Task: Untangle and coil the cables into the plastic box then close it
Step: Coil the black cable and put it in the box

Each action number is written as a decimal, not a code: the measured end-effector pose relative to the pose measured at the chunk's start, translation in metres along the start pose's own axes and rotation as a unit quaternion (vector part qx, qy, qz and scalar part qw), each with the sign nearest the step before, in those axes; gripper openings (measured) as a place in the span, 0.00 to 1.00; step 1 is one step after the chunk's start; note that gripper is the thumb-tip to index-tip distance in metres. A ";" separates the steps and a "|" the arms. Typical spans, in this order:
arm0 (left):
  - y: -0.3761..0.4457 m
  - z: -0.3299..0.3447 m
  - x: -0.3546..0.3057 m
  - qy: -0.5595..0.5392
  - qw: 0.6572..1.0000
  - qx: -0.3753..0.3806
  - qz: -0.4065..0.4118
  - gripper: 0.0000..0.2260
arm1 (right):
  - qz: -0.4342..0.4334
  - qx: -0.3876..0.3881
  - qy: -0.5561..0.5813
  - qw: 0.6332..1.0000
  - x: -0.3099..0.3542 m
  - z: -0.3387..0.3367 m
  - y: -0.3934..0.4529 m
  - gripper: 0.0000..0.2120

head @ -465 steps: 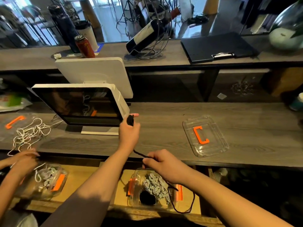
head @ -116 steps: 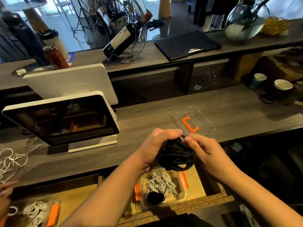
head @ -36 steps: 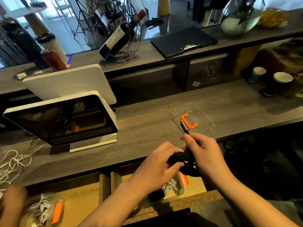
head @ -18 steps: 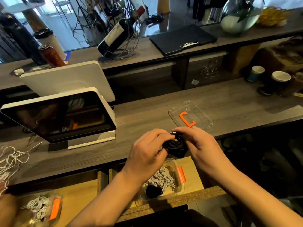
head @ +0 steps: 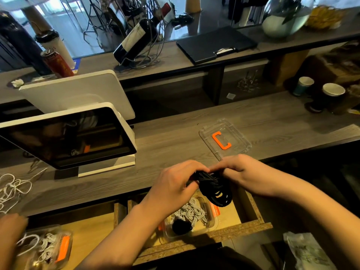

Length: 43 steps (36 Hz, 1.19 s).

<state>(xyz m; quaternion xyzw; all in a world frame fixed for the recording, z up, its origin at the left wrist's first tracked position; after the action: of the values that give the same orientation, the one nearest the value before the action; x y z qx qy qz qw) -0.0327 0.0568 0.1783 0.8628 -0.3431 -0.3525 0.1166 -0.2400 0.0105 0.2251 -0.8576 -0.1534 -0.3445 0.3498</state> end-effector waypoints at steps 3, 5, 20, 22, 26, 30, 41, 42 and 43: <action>0.001 -0.003 -0.004 -0.024 1.000 -0.010 0.001 0.14 | 0.005 0.038 0.033 0.999 0.000 -0.010 0.000 0.14; 0.003 -0.007 -0.006 -0.037 0.999 -0.016 0.011 0.13 | -0.009 0.055 0.055 0.997 0.000 -0.017 0.000 0.12; 0.016 -0.019 -0.009 -0.179 0.974 0.026 -0.137 0.15 | -0.013 0.134 0.111 0.985 -0.002 -0.042 0.019 0.12; 0.016 -0.018 -0.007 -0.194 0.966 0.023 -0.173 0.15 | -0.015 0.071 0.116 0.991 -0.002 -0.039 0.022 0.11; 0.019 -0.014 -0.010 -0.246 0.943 0.010 -0.224 0.14 | -0.054 0.008 0.103 0.993 -0.003 -0.032 0.025 0.08; 0.024 -0.016 -0.013 -0.296 0.925 0.036 -0.234 0.13 | -0.045 0.110 0.150 0.981 -0.011 -0.037 0.030 0.12; 0.039 -0.001 0.001 -0.379 0.861 0.034 -0.338 0.13 | 0.009 0.085 0.188 0.978 -0.027 -0.032 0.067 0.07; 0.041 0.000 0.002 -0.392 0.850 0.015 -0.352 0.13 | 0.001 0.034 0.169 0.985 -0.026 -0.032 0.069 0.08; 0.042 0.001 0.003 -0.402 0.840 -0.005 -0.364 0.14 | -0.015 -0.016 0.156 0.987 -0.023 -0.031 0.070 0.09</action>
<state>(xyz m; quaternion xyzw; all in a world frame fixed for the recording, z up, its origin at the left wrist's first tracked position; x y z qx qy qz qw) -0.0531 0.0232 0.1948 0.7074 -0.0196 -0.6874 -0.1634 -0.2367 -0.0613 0.1906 -0.7963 -0.1043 -0.4823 0.3500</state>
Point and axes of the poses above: each hand's wrist, its own y-axis towards the middle knuckle, its own z-axis out of the palm, x = y × z, the point moved 1 cm from there along y, towards the middle knuckle, and after that the axes turned 12 degrees about z, right-handed, at the moved point
